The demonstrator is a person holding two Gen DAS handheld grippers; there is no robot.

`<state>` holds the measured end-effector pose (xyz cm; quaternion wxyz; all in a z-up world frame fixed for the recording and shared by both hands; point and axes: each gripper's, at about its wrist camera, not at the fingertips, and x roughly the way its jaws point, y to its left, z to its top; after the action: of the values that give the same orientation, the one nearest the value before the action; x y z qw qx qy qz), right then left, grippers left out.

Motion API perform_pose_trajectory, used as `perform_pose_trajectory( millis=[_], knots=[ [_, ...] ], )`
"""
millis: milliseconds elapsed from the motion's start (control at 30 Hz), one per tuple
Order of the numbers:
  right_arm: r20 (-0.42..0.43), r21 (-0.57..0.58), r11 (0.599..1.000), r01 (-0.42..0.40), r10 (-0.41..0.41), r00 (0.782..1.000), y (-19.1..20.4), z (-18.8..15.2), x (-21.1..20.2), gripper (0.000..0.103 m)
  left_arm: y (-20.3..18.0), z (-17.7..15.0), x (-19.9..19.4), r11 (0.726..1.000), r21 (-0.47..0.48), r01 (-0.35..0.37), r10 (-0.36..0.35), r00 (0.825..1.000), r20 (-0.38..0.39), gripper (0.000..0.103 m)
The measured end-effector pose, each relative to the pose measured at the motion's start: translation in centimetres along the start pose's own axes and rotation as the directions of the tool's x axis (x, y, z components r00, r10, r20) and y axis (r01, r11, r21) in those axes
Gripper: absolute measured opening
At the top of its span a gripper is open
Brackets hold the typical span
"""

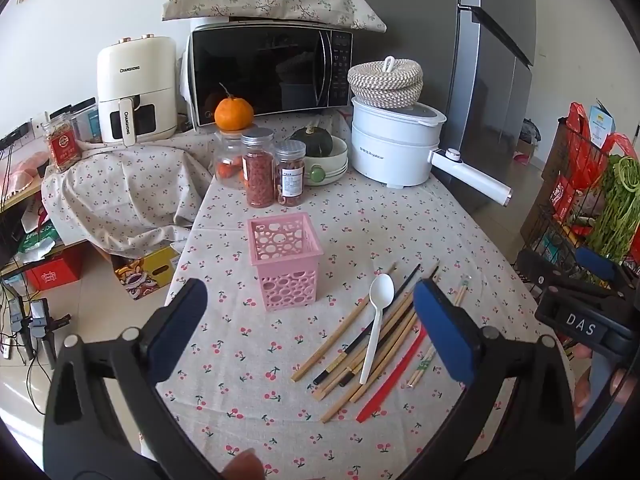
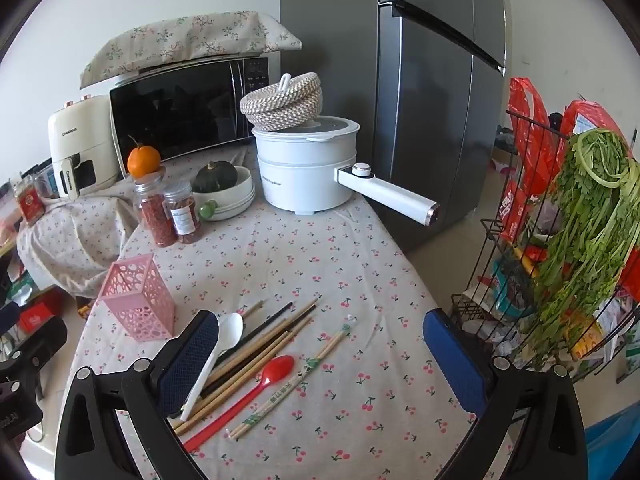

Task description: Organize utensils

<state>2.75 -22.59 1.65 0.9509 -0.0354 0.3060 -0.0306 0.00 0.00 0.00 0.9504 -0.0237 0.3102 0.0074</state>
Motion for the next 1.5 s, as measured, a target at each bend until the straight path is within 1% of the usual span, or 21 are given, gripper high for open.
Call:
perform_pose_trajectory(
  millis=[933,1500],
  knots=[
    [-0.016,0.005,1.0,-0.006,0.006,1.0,0.13,-0.25,0.24,0.103,0.08,-0.11,-0.28,1.0,0.001,-0.002,0.002,1.0,0.005,0.102],
    [-0.033,0.011,1.0,-0.018,0.019,0.999,-0.03,-0.12,0.47,0.103,0.08,-0.55,0.45,1.0,-0.008,0.002,-0.002,1.0,0.004,0.102]
  ],
)
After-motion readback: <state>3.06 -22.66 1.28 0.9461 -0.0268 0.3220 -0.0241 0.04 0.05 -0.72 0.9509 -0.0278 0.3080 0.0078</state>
